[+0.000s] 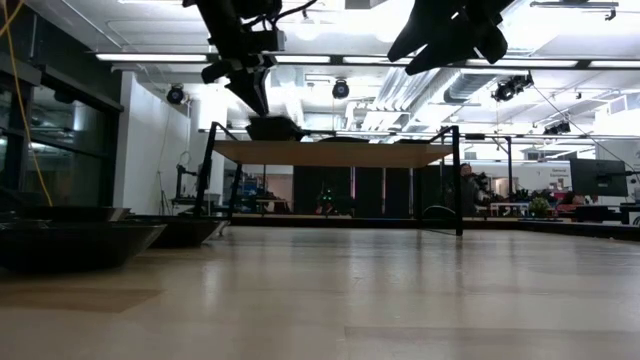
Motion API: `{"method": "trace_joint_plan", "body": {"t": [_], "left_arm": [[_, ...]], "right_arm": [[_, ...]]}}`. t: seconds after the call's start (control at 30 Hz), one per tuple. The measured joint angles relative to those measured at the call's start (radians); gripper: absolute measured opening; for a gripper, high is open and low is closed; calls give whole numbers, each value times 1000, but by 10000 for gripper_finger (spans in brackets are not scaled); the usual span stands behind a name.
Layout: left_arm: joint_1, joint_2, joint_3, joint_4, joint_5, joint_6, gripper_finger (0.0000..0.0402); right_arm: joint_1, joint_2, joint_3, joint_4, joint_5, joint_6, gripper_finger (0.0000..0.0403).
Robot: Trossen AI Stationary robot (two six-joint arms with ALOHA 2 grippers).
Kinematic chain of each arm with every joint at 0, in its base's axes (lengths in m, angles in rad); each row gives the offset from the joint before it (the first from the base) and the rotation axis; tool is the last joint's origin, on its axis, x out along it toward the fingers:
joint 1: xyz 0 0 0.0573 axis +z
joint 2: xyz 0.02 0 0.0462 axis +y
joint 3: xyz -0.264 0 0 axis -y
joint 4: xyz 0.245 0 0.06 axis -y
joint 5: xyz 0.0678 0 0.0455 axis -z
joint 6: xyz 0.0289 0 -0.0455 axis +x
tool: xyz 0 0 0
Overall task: Pick & Place Mini shaped plates
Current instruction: Stack the black distorted square plate on top of the black distorted square plate on the shelf
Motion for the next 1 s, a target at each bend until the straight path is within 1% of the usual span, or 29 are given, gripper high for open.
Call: {"method": "trace_joint_plan", "body": {"t": [0.47, 0.57, 0.63, 0.73, 0.87, 1.0], "left_arm": [[0, -8, 0, -10, -18, 28, 43], [0, -24, 1, -64, 15, 27, 42], [0, -35, 2, -109, 60, 25, 42], [-8, -56, 2, -178, 101, 5, 42], [-47, -83, 2, -272, 105, -53, 42], [-118, -102, 2, -348, 102, -134, 42]], "right_arm": [[0, 0, 0, -1, 0, 0, 201], [0, 0, 1, -8, 0, -2, 201], [0, 0, 1, -16, -1, -8, 200], [0, 0, 1, -16, 0, -8, 201], [0, 0, 1, -19, 0, -8, 200], [0, 0, 1, -22, 0, -8, 201]]}}
